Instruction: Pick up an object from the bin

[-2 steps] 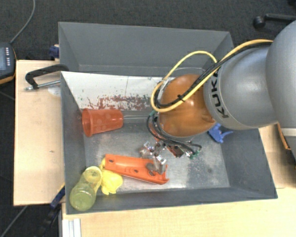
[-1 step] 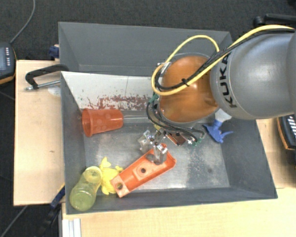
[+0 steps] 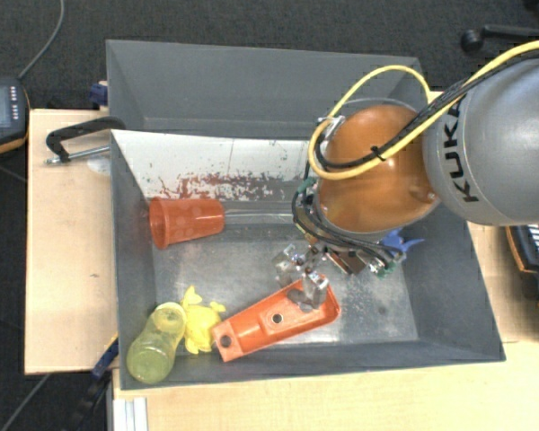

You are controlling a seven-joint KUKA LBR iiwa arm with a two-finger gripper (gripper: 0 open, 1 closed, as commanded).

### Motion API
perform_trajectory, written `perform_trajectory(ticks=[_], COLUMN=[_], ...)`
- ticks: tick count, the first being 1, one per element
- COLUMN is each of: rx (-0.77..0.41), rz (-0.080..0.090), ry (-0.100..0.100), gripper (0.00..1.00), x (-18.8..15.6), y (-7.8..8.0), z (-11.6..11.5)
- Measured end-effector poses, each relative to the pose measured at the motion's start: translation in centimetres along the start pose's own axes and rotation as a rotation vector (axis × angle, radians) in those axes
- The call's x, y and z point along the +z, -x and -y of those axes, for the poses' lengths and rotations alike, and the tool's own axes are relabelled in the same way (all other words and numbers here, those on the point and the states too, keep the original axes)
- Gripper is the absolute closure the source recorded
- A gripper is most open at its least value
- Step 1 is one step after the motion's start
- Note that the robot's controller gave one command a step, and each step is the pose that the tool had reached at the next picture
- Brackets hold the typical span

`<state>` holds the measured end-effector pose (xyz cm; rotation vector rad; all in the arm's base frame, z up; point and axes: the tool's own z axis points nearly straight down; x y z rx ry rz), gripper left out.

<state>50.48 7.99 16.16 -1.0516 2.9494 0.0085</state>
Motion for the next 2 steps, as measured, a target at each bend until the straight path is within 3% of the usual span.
perform_trajectory(ticks=[1, 2], rx=[0.000, -0.016], rz=[0.000, 0.006], ry=[0.000, -0.001], gripper=[1.00, 1.00], x=[0.0, -12.5], y=[0.0, 3.4], z=[0.0, -0.6])
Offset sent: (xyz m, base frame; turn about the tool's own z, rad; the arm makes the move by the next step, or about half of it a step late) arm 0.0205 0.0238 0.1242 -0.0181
